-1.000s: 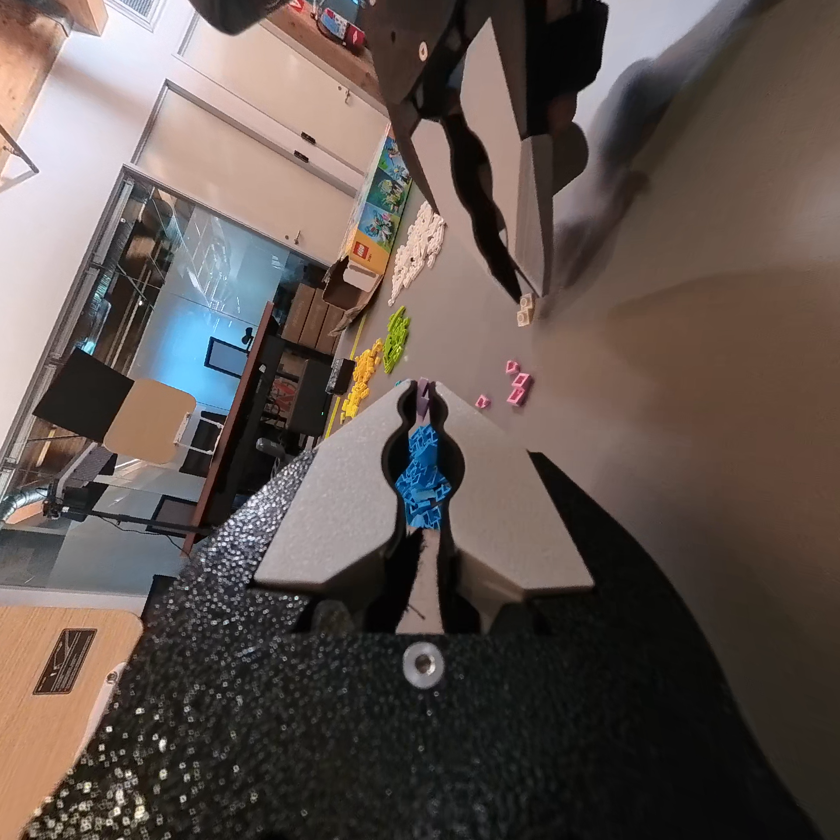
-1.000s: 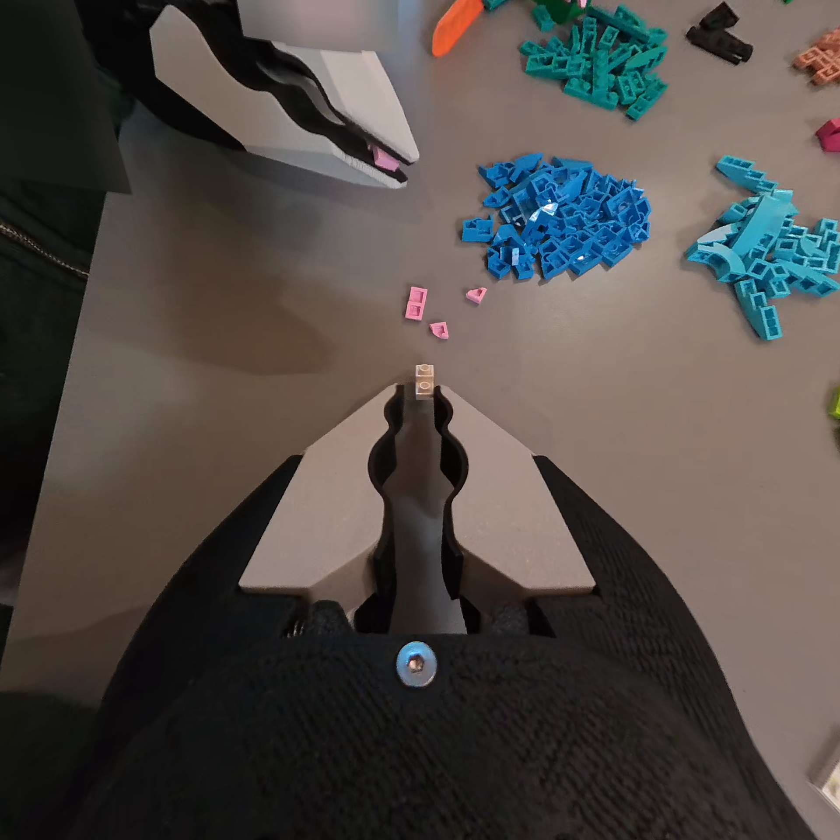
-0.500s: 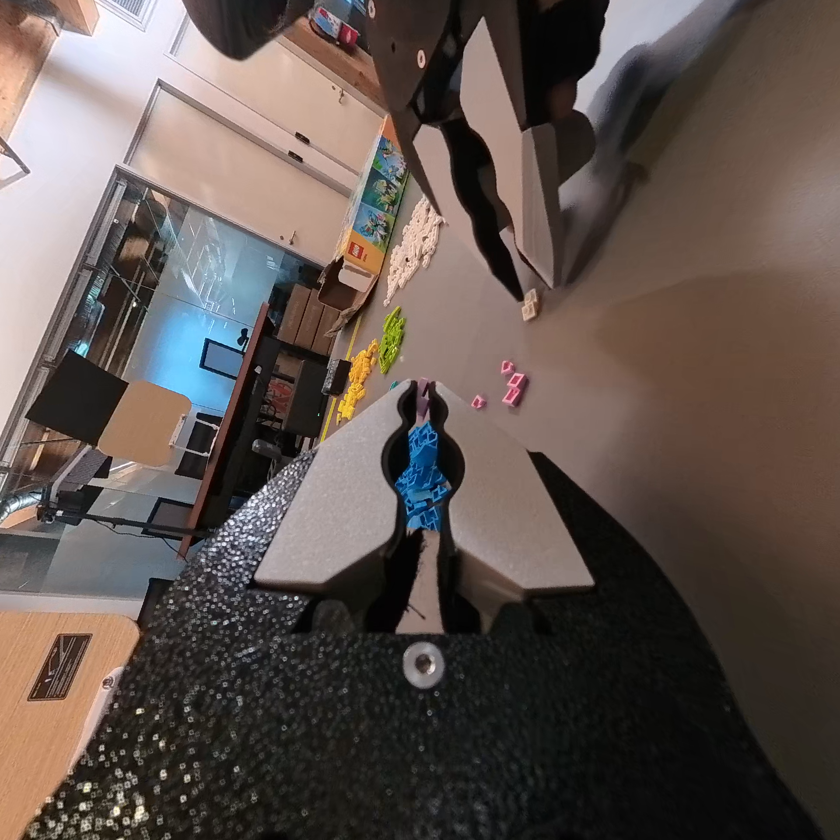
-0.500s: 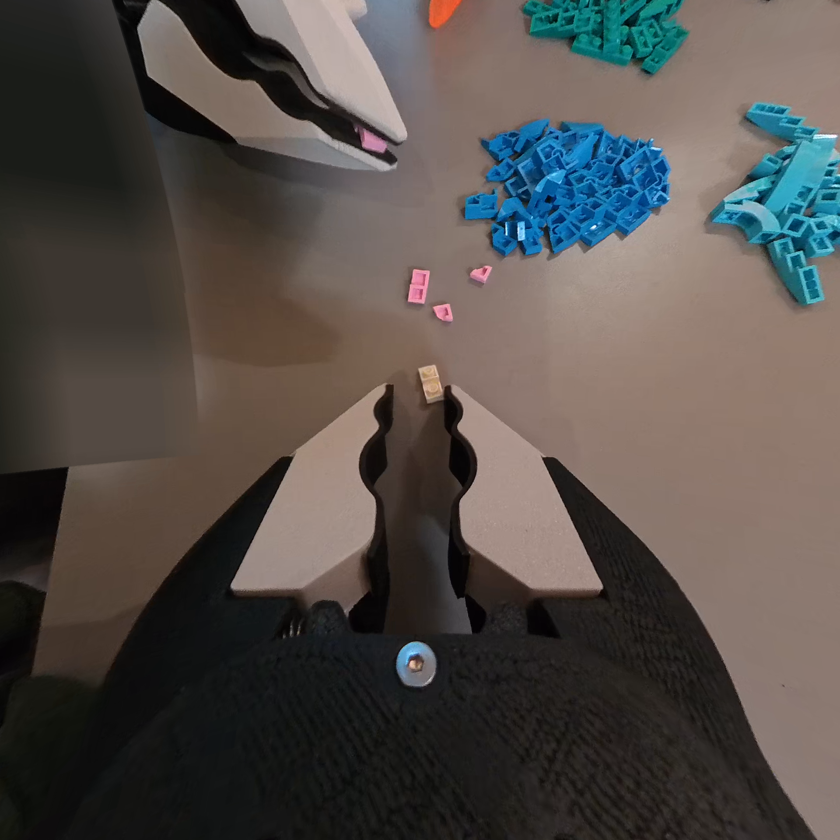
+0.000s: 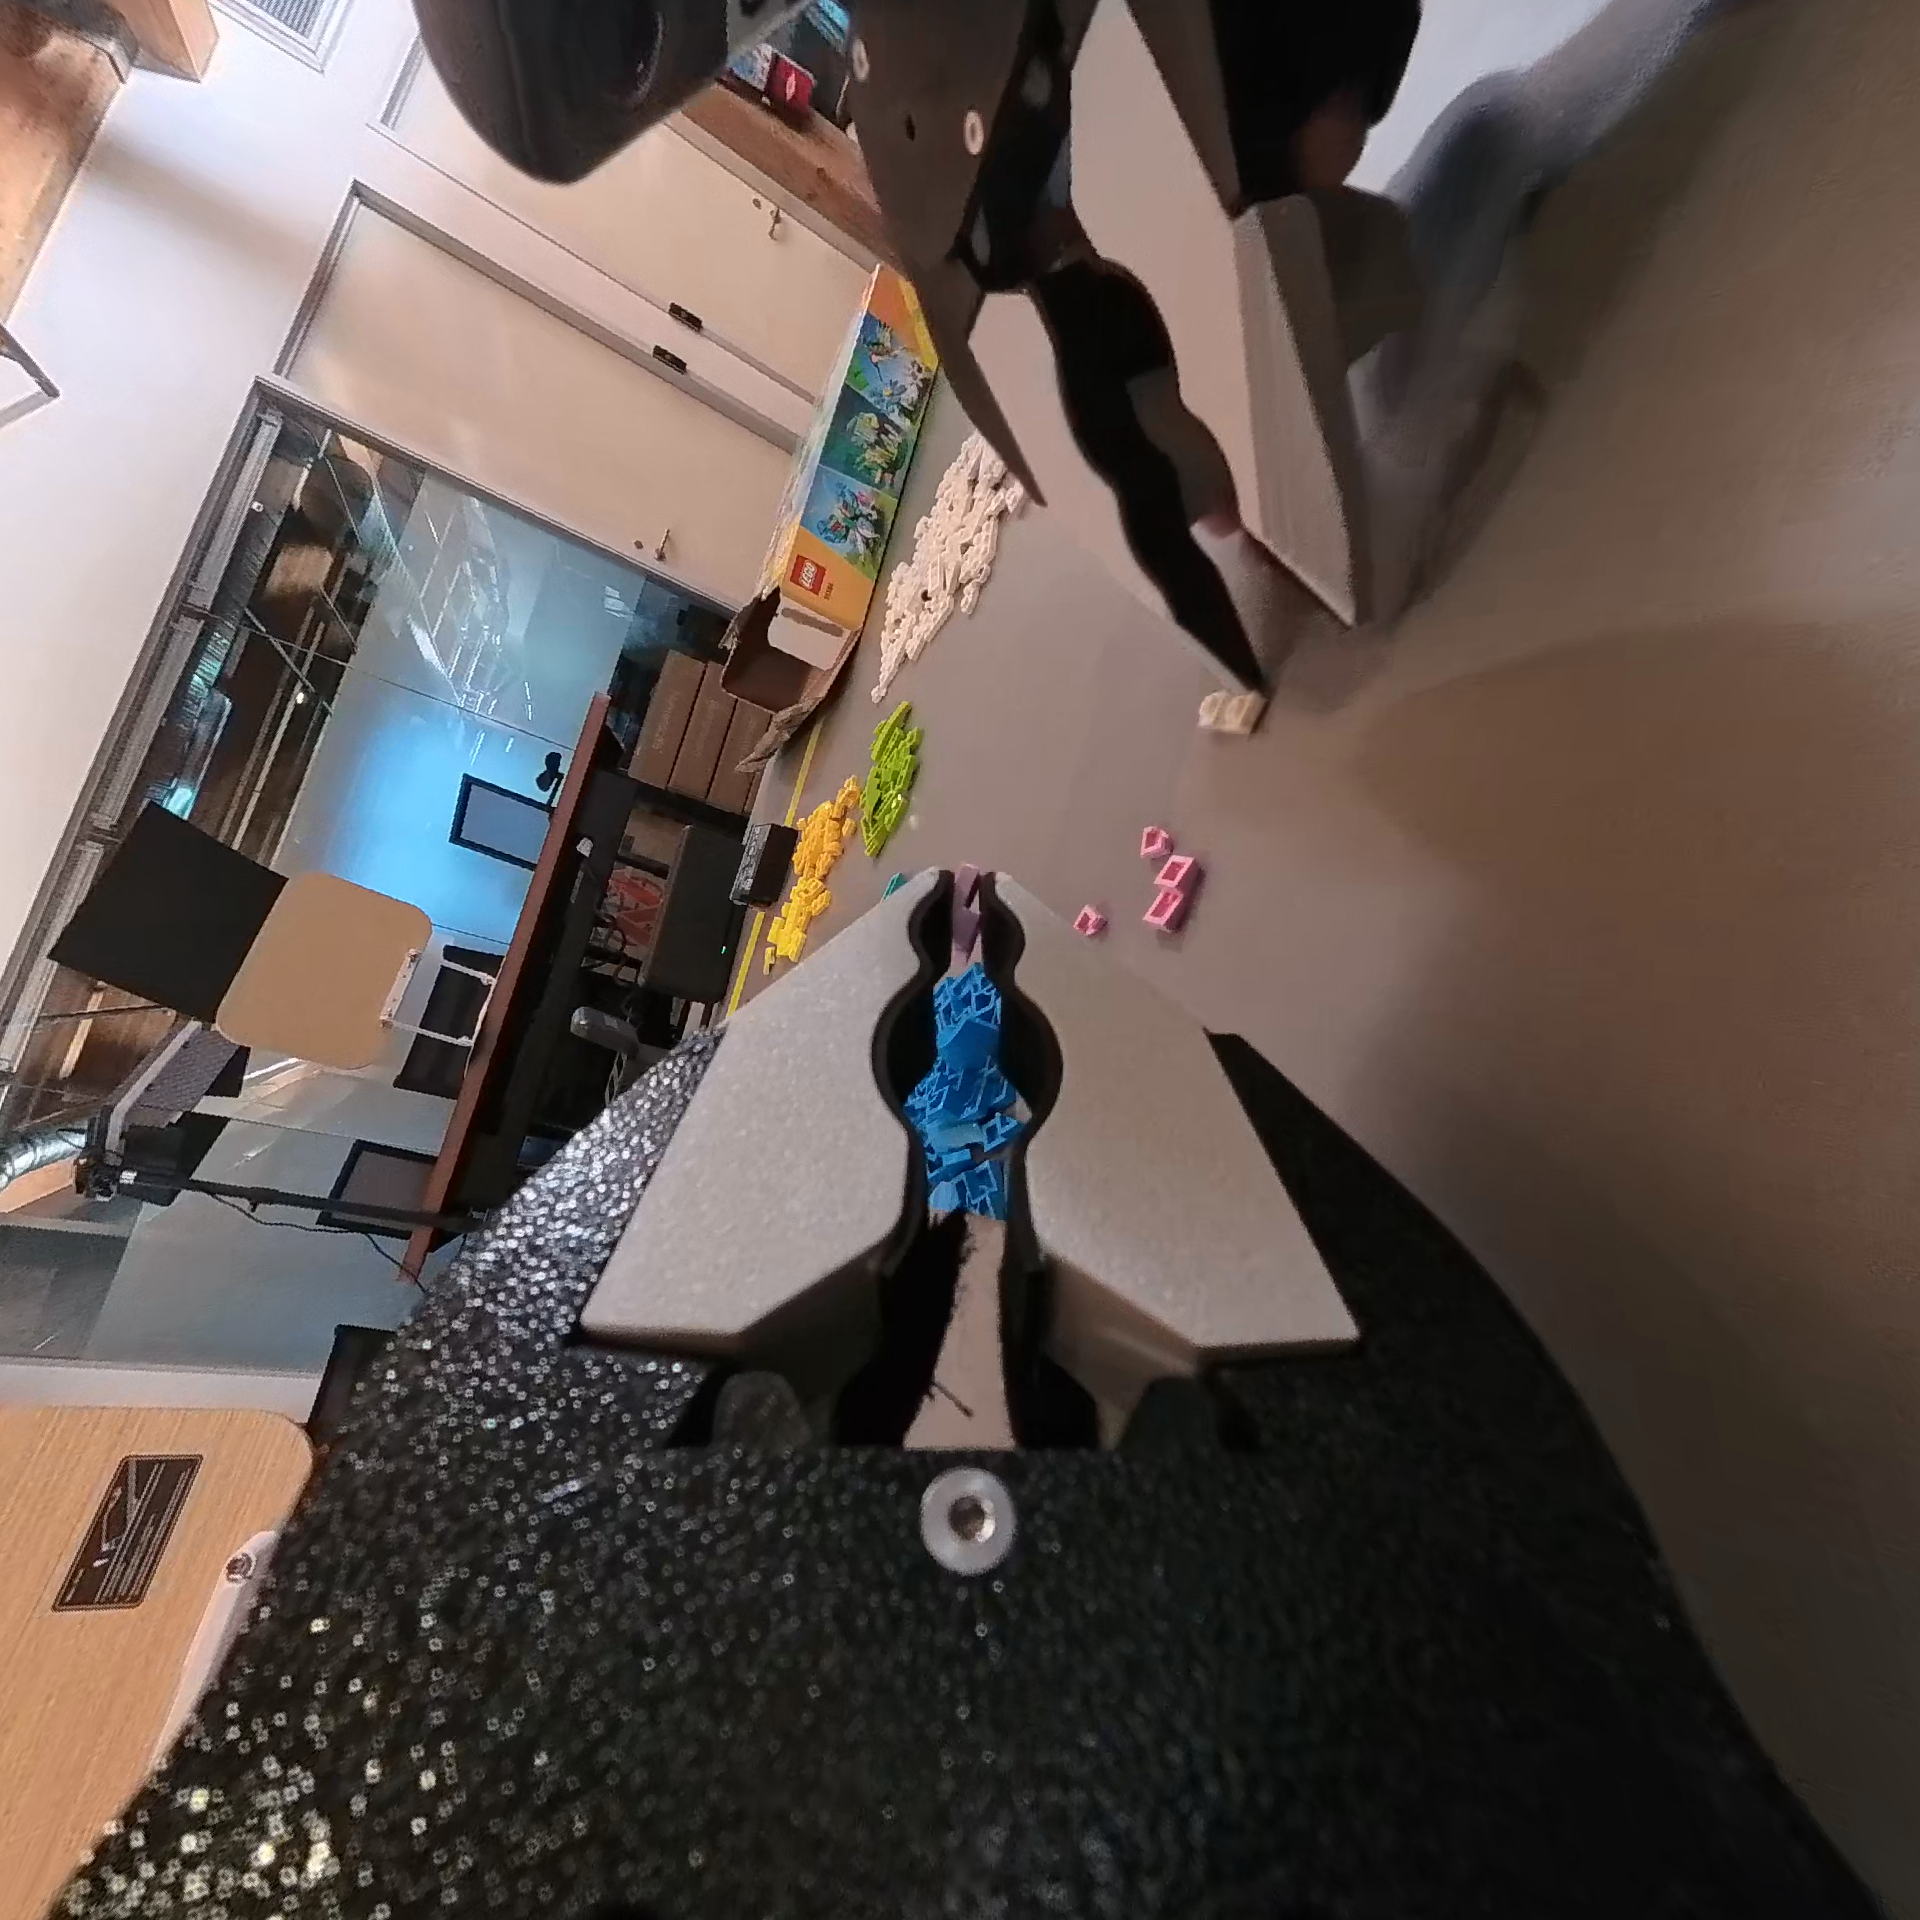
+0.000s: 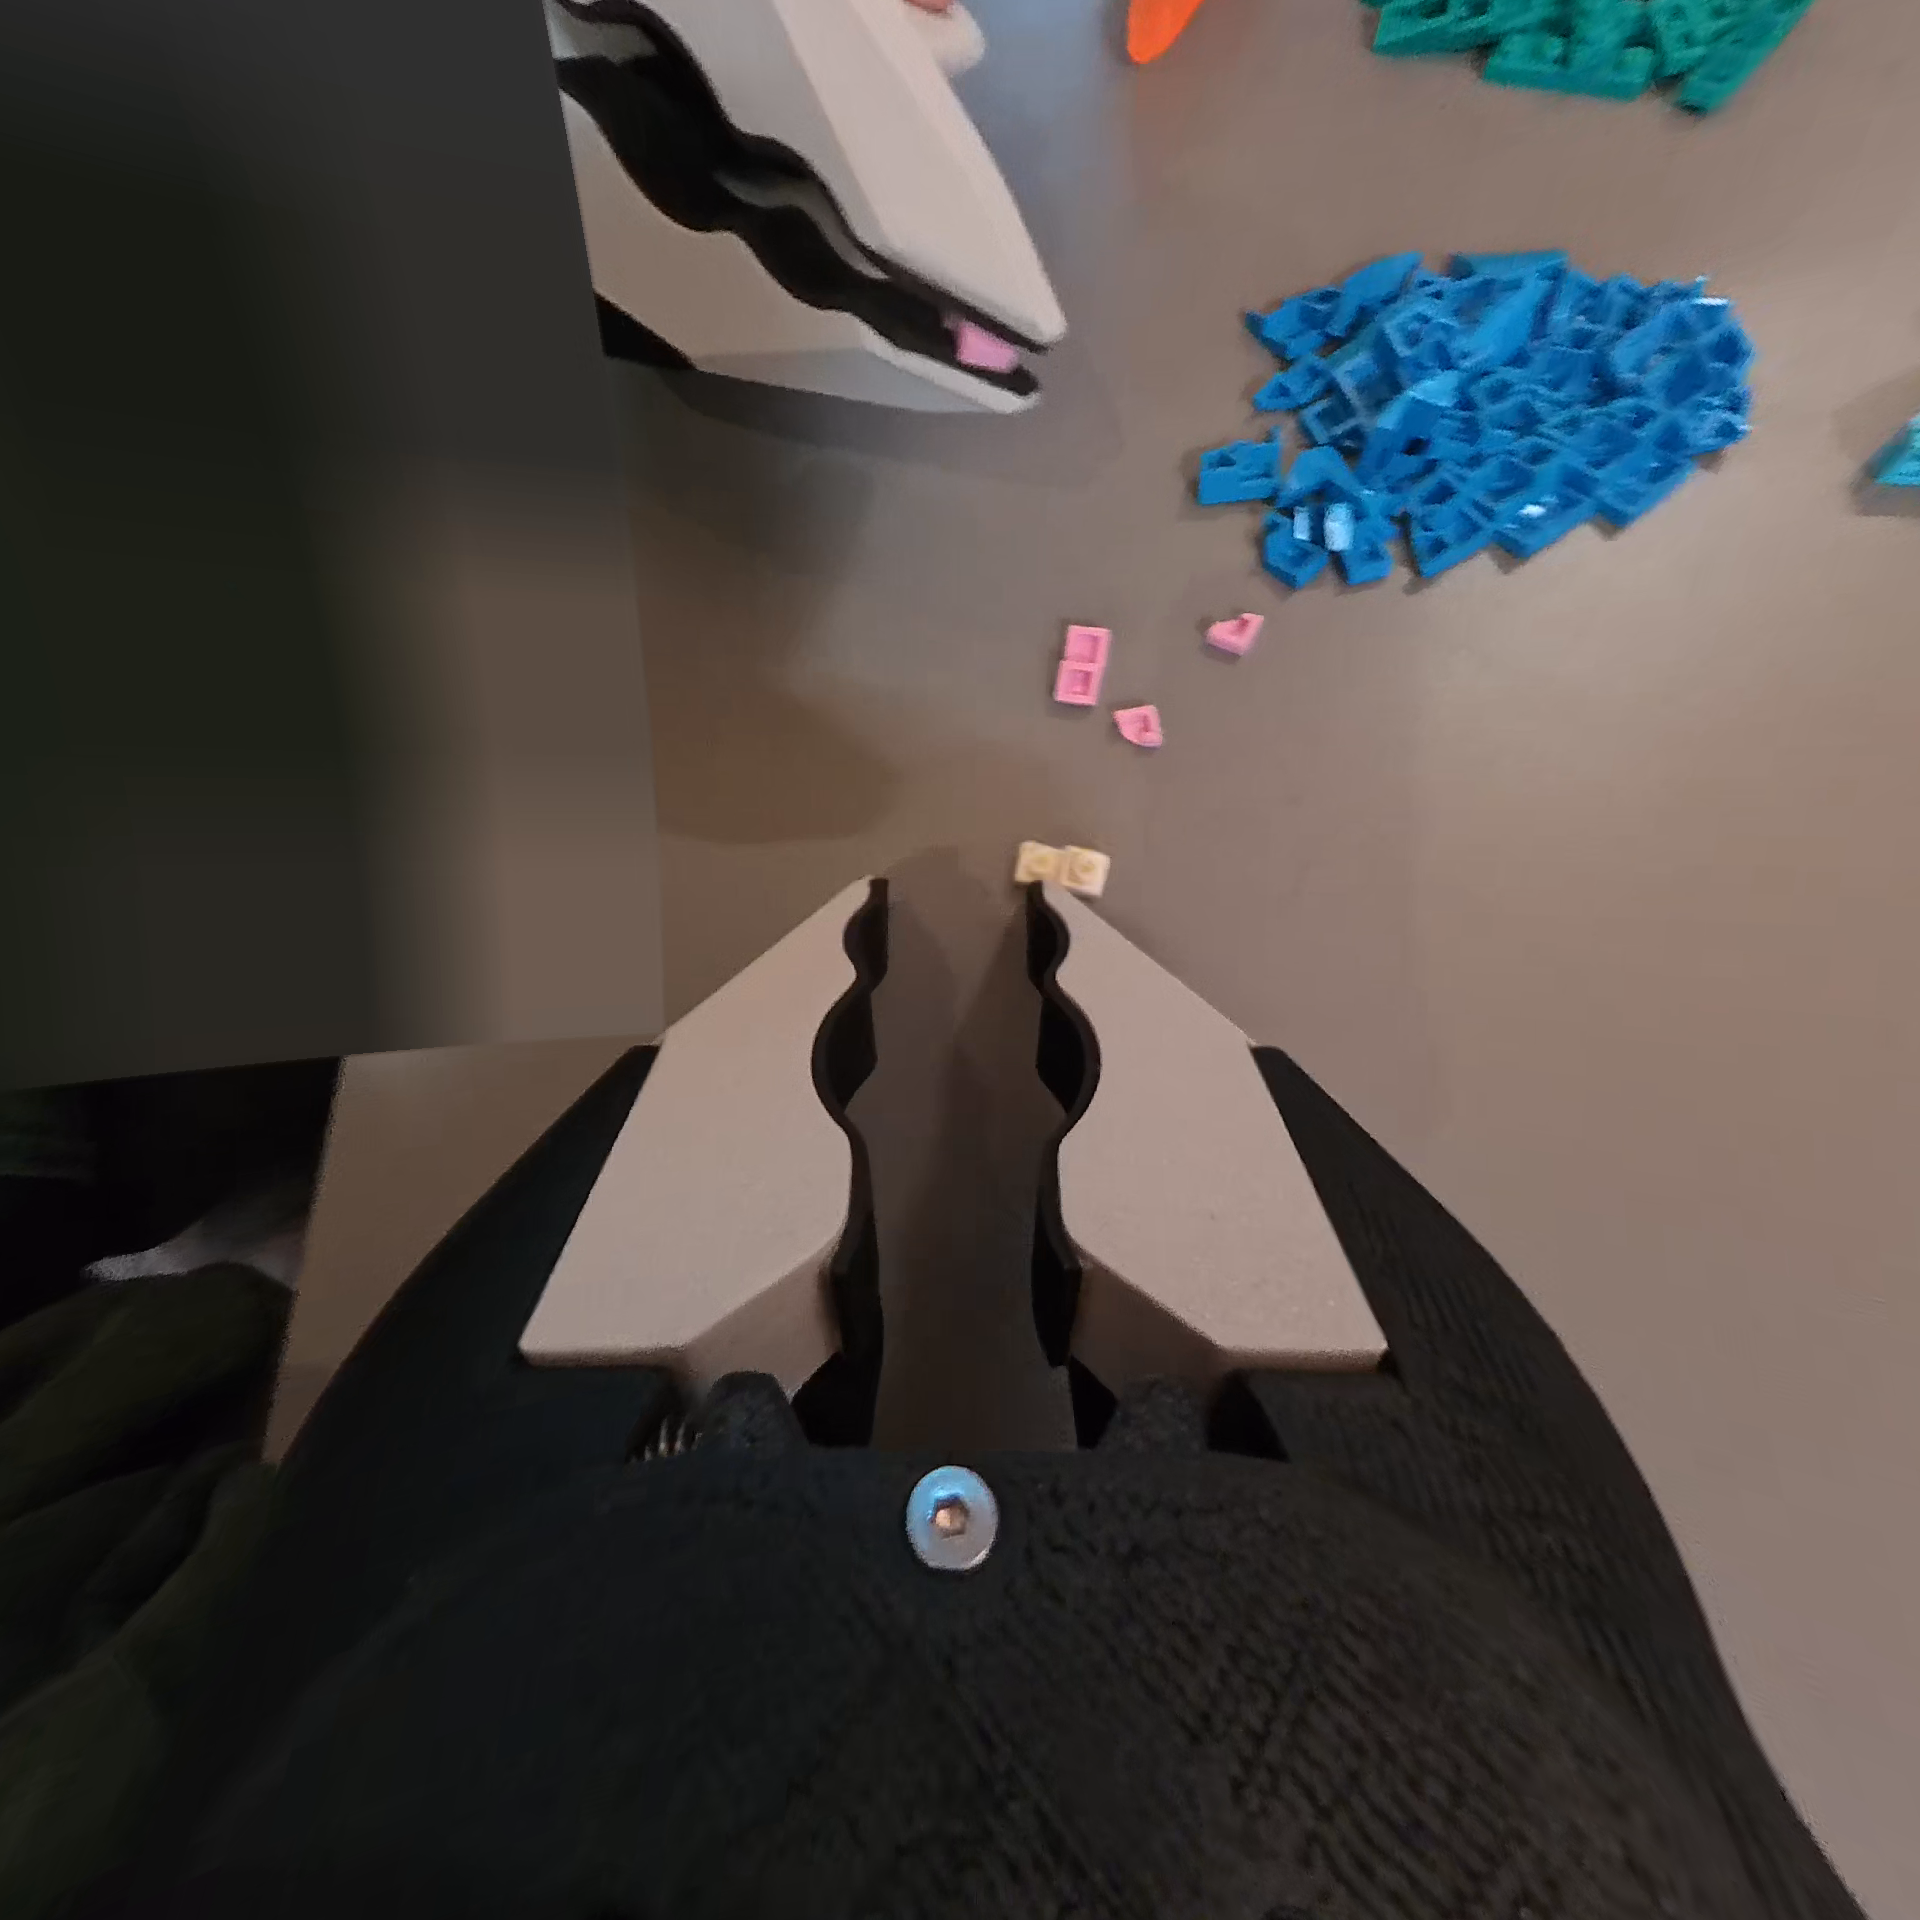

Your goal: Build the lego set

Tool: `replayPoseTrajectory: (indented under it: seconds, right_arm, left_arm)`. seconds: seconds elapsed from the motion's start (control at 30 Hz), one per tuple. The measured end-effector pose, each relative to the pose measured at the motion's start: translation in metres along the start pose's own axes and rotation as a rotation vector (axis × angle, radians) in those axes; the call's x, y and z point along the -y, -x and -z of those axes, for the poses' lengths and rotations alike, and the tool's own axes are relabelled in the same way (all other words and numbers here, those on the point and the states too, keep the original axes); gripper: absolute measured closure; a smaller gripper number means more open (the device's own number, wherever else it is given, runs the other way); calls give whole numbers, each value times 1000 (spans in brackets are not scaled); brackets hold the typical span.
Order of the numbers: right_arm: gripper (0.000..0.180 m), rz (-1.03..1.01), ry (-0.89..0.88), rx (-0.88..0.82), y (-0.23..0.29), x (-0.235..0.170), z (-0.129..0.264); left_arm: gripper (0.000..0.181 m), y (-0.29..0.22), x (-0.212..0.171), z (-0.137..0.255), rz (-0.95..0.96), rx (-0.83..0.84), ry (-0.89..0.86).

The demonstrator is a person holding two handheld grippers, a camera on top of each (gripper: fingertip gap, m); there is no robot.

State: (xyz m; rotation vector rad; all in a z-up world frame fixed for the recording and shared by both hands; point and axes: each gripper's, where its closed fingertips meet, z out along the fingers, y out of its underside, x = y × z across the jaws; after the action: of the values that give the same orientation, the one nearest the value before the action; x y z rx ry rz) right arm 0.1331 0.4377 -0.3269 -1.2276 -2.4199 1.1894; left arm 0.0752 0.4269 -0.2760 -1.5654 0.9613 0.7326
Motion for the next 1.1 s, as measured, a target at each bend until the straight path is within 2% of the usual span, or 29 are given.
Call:
replayPoseTrajectory:
  seconds: [0.1, 0.27, 0.43, 0.7, 0.97, 1.1]
  right_arm:
    - [155, 40, 1, 41, 9, 3, -4]
    - [167, 68, -127, -55, -6, 25, 10]
    - [168, 55, -58, -155, -25, 10, 11]
    - [155, 59, -46, -95, -20, 5, -2]
    - [163, 41, -36, -85, -18, 2, 2]
    - [165, 103, -233, -147, -19, 46, 10]
  left_arm:
    - [178, 0, 0, 0, 5, -2, -3]
    - [178, 2, 4, 1, 101, -20, -31]
    - [178, 3, 2, 0, 119, -24, -26]
    - [178, 1, 2, 0, 106, -28, -25]
    - [178, 0, 2, -1, 103, -32, -22]
    - [178, -1, 2, -3, 113, -39, -12]
